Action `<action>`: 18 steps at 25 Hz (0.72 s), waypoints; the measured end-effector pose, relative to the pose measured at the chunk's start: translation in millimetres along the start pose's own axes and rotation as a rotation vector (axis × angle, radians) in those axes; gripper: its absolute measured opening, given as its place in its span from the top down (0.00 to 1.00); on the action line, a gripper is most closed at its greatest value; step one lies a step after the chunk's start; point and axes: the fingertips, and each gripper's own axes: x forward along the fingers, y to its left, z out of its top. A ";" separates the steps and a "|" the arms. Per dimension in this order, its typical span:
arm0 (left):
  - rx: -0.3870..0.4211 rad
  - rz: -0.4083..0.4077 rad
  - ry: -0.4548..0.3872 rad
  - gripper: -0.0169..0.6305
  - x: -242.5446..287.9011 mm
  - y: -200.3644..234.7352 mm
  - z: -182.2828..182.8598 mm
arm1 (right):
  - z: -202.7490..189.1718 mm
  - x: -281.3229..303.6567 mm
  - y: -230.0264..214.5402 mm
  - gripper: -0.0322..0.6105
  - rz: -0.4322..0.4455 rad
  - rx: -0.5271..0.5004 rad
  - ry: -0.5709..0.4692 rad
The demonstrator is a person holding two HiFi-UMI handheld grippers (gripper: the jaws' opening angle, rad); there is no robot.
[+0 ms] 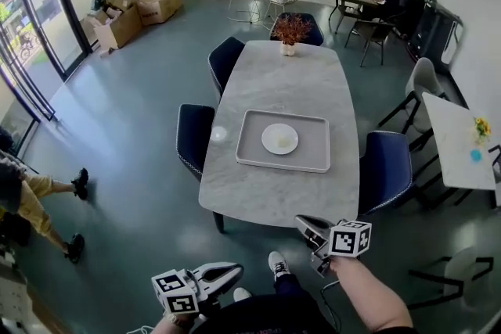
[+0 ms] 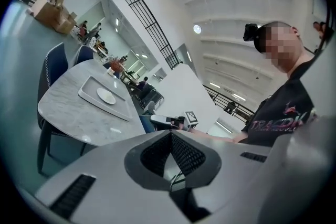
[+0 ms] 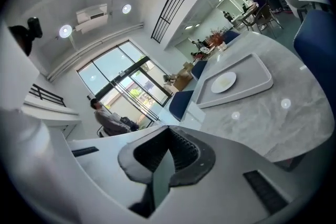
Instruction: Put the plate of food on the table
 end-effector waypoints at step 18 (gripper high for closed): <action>0.013 -0.143 0.086 0.96 -30.4 -43.1 -53.8 | -174.7 -54.4 141.9 0.93 0.135 -0.104 0.007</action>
